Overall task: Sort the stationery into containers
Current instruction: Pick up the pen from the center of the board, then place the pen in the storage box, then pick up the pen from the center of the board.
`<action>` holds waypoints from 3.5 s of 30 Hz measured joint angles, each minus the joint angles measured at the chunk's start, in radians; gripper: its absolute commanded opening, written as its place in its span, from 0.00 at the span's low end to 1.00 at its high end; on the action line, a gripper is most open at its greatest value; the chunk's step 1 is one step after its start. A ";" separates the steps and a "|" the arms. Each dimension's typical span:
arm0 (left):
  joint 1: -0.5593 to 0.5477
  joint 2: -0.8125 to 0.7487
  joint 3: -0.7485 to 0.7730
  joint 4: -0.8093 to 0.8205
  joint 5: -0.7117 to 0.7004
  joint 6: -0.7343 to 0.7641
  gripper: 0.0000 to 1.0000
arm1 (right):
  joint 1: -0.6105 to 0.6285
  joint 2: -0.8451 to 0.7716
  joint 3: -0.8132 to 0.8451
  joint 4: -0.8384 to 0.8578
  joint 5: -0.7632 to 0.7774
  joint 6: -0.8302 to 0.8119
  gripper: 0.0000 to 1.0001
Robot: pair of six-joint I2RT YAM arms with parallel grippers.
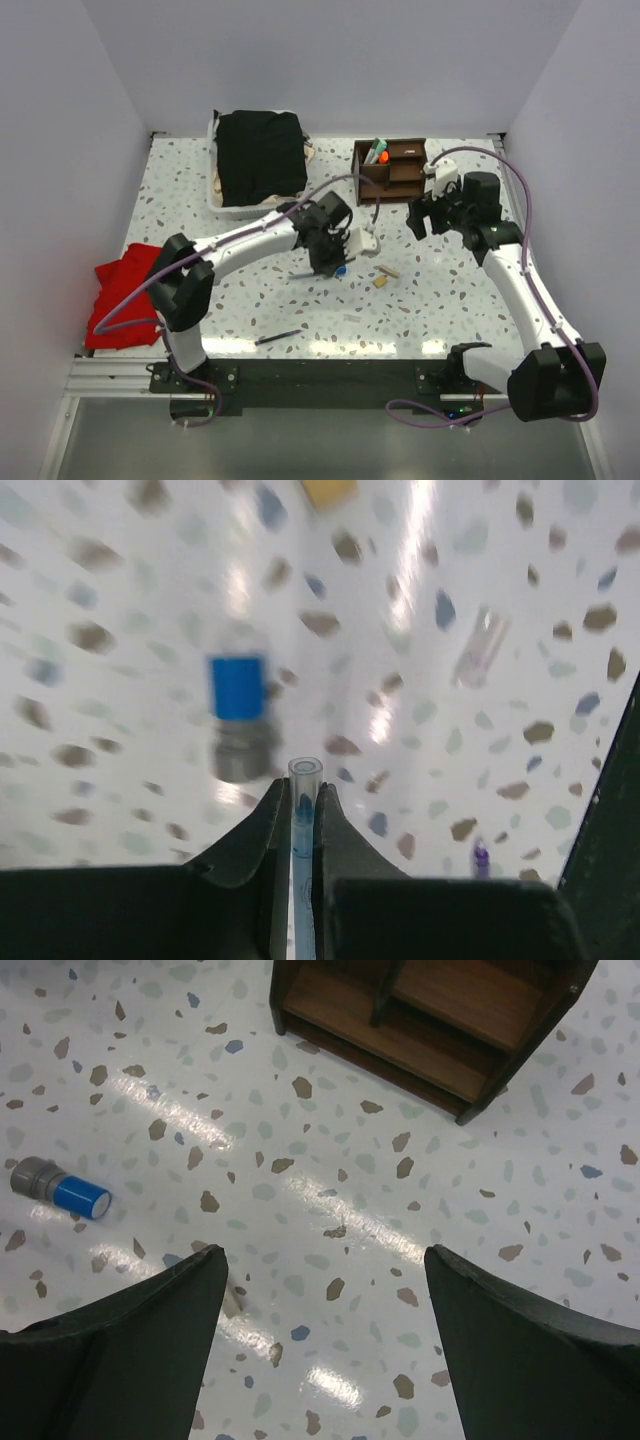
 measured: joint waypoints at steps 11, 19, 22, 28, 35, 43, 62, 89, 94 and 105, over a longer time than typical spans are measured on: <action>0.167 0.043 0.482 0.459 0.181 0.029 0.00 | -0.010 0.049 0.067 0.001 0.087 0.014 0.85; 0.238 0.188 0.268 1.228 0.323 -0.156 0.00 | -0.047 0.074 0.082 -0.032 0.138 0.033 0.85; 0.236 0.294 0.293 1.426 0.331 -0.205 0.00 | -0.060 0.077 0.083 -0.043 0.152 0.039 0.85; 0.232 0.506 0.514 1.561 0.315 -0.266 0.00 | -0.066 0.089 0.087 -0.052 0.154 0.046 0.85; 0.239 0.613 0.636 1.625 0.259 -0.299 0.00 | -0.066 0.104 0.098 -0.074 0.160 0.046 0.85; 0.241 0.672 0.652 1.655 0.197 -0.357 0.00 | -0.066 0.104 0.098 -0.090 0.160 0.046 0.85; 0.266 0.679 0.594 1.671 0.142 -0.410 0.02 | -0.078 0.104 0.069 -0.089 0.160 0.062 0.85; 0.332 0.191 0.136 1.546 0.144 -0.359 0.77 | -0.058 0.111 0.066 -0.158 -0.021 -0.091 0.84; 0.368 -0.245 -0.117 1.407 0.154 -0.261 0.82 | 0.009 0.111 0.061 -0.241 -0.071 -0.243 0.83; 0.348 -0.536 -0.501 0.832 -0.059 -0.201 1.00 | 0.159 0.225 0.024 -0.282 -0.004 -0.354 0.74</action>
